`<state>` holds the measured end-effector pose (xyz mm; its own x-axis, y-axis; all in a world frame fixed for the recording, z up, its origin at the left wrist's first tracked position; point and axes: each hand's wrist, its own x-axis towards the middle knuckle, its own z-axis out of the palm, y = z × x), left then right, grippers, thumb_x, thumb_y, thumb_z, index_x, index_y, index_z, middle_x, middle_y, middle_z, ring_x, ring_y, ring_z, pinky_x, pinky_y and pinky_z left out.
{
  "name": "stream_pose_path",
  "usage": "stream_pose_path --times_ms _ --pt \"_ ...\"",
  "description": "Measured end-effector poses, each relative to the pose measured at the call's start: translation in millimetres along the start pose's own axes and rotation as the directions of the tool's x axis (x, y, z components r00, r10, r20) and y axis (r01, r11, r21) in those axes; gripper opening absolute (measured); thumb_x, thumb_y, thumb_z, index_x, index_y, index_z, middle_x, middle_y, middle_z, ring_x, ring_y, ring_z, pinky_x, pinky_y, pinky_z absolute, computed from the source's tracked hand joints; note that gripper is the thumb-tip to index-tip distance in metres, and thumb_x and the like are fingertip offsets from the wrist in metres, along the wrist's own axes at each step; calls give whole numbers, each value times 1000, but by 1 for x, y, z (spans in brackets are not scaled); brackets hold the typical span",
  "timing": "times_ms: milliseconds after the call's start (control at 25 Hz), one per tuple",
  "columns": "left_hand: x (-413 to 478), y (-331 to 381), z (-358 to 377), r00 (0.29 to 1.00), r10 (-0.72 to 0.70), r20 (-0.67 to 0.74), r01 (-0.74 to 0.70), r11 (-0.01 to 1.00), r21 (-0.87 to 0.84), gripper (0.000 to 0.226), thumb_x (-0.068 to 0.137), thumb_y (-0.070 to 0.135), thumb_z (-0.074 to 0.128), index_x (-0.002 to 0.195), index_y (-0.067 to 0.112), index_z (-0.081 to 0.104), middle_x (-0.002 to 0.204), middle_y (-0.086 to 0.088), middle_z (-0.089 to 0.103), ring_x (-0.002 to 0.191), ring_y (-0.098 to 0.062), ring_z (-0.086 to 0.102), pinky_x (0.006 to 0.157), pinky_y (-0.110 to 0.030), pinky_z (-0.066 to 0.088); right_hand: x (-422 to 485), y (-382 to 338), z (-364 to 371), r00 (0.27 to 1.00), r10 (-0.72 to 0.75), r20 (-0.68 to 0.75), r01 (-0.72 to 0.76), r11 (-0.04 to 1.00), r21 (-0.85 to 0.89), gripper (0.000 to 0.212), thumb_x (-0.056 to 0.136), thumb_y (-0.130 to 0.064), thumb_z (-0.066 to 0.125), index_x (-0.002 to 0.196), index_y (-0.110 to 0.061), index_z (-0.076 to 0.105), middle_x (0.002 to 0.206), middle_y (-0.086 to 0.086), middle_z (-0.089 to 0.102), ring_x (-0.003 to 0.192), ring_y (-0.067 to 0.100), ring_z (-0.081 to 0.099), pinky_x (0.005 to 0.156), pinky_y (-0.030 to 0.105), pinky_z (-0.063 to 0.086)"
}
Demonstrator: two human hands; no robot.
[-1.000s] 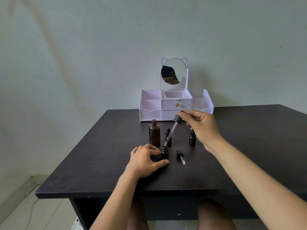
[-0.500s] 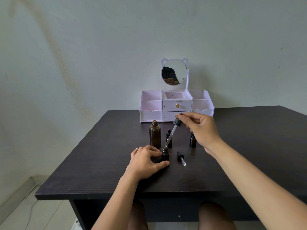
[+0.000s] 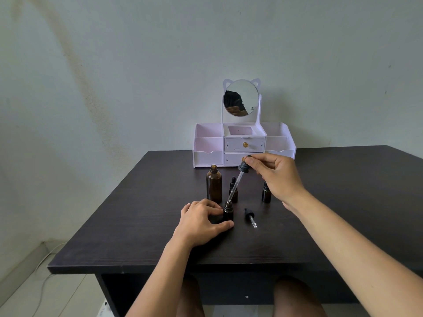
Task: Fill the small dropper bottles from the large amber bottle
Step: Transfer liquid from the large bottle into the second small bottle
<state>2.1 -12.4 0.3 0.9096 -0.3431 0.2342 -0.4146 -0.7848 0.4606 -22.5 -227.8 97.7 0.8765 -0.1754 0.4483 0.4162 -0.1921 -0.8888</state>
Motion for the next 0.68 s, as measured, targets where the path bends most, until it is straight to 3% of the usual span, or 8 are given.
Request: stream_pose_path --times_ms 480,680 --pt "-1 2 -2 1000 -10 14 10 1000 -3 61 76 77 59 121 37 68 129 24 53 127 -5 42 118 -45 20 1 1 -1 999 -29 27 30 999 -40 11 86 -23 77 95 -18 80 93 -6 79 92 6 72 86 14 54" --pt "-3 5 -5 1000 -17 16 18 1000 -22 63 72 76 65 121 37 68 129 23 55 126 -6 45 117 -42 23 5 -6 -3 1000 -27 -1 27 1000 -13 17 86 -25 77 100 -15 79 96 -7 78 82 -4 69 77 10 50"
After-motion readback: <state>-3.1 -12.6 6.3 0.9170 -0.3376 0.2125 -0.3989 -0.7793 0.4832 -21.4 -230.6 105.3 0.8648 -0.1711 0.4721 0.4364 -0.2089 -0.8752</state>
